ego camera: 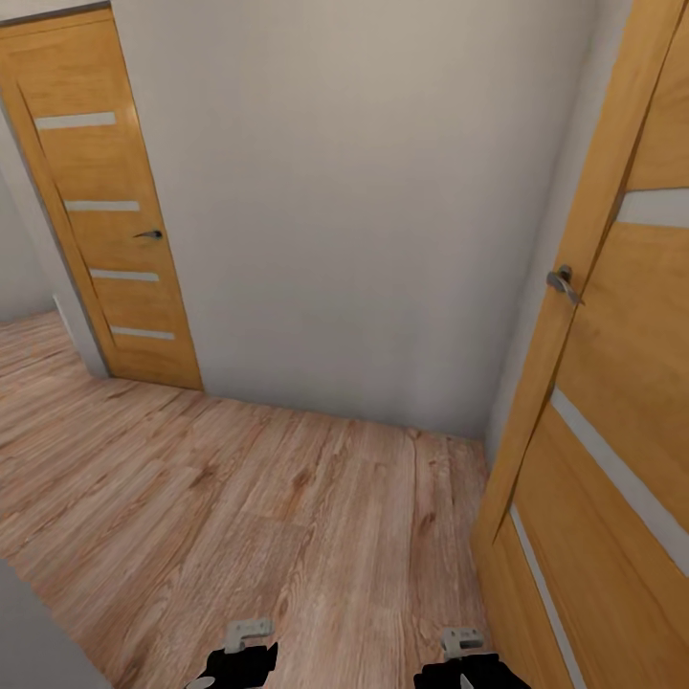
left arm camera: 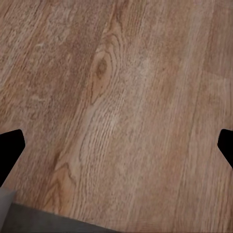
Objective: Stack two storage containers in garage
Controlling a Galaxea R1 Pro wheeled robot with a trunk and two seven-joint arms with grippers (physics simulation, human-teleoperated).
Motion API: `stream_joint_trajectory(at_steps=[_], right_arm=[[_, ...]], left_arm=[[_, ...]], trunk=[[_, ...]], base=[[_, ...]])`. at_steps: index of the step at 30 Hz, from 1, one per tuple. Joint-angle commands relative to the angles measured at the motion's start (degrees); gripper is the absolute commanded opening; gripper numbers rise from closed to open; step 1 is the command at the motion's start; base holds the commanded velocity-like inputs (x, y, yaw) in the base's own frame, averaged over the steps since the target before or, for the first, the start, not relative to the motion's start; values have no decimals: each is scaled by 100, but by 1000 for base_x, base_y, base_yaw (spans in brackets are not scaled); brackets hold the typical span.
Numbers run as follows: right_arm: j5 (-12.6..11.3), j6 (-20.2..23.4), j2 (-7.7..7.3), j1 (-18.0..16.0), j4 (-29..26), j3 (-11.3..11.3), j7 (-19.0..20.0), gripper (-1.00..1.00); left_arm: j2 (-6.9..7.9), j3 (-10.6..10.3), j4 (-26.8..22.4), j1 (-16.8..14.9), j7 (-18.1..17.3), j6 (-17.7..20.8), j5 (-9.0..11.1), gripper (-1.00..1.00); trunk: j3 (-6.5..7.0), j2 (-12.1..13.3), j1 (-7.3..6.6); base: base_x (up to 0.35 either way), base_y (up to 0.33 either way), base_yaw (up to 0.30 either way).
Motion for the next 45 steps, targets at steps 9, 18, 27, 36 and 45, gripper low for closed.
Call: stream_joint_trajectory(at_steps=[9,18,27,36,45], right_arm=[[27,35,4,0,-13,4,17,100],[27,35,8,0,-13,8,17,100],[27,35,8,0,-13,4,17,100],[27,35,8,0,-13,4,17,100],[27,35,8,0,-13,4,17,100]], left_arm=[[-4,47,3,-4,-11,-19,-45,100],[-4,47,3,-4,-12,-19,-48,100],[-4,47,3,-4,-8,-19,-45,100],[-4,47,3,-4,-12,-19,-51,100],[-4,39,3,-4,-13,-19,-54,100]], trunk=[[-5,-2,0],[-5,-2,0],[-5,-2,0],[-5,-2,0],[-5,-2,0]], base=[[116,-9,0],[43,-1,0],[3,0,0],[108,0,0],[38,0,0]])
